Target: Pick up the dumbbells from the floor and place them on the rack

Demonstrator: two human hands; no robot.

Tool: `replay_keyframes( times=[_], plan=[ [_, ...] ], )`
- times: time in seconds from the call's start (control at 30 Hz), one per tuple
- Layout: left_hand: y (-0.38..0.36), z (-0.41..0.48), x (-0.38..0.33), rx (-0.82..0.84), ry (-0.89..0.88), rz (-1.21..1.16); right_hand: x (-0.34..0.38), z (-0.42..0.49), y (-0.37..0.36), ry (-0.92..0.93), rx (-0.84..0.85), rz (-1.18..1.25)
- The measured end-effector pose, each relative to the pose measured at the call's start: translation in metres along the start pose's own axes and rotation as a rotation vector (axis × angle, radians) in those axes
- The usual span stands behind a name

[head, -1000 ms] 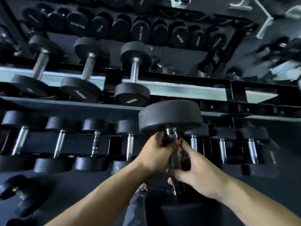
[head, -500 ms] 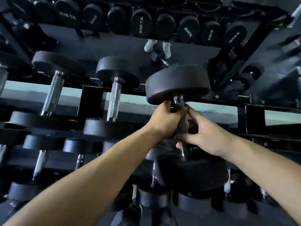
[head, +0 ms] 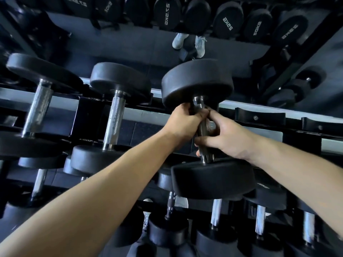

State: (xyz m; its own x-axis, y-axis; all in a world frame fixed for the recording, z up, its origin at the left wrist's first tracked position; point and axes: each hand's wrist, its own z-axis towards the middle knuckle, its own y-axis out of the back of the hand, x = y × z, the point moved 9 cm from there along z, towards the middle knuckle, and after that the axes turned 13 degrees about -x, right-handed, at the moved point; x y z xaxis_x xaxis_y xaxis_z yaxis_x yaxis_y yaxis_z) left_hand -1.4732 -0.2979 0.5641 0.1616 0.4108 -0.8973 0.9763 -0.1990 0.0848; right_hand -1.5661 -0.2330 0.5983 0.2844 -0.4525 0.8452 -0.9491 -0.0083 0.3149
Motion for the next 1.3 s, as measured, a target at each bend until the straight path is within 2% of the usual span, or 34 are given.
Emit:
replay_keyframes(
  times=[0.17, 0.43, 0.93, 1.13, 1.3],
  plan=[
    [-0.002, 0.005, -0.004, 0.014, -0.006, 0.005, 0.001, 0.007, -0.002, -0.036, 0.038, 0.038],
    [-0.006, 0.001, -0.001, 0.07, -0.027, 0.053, -0.008, 0.0, -0.005, -0.106, 0.002, 0.056],
    [0.002, 0.002, 0.005, 0.137, 0.025, 0.027, -0.008, 0.004, -0.016, -0.055, -0.007, 0.081],
    [0.006, 0.002, 0.007, 0.161, 0.035, 0.011, -0.007, 0.002, -0.022, -0.141, 0.0, 0.141],
    [0.01, 0.001, 0.008, 0.194, 0.058, -0.04, -0.015, 0.008, -0.024, -0.104, -0.026, 0.073]
  ],
)
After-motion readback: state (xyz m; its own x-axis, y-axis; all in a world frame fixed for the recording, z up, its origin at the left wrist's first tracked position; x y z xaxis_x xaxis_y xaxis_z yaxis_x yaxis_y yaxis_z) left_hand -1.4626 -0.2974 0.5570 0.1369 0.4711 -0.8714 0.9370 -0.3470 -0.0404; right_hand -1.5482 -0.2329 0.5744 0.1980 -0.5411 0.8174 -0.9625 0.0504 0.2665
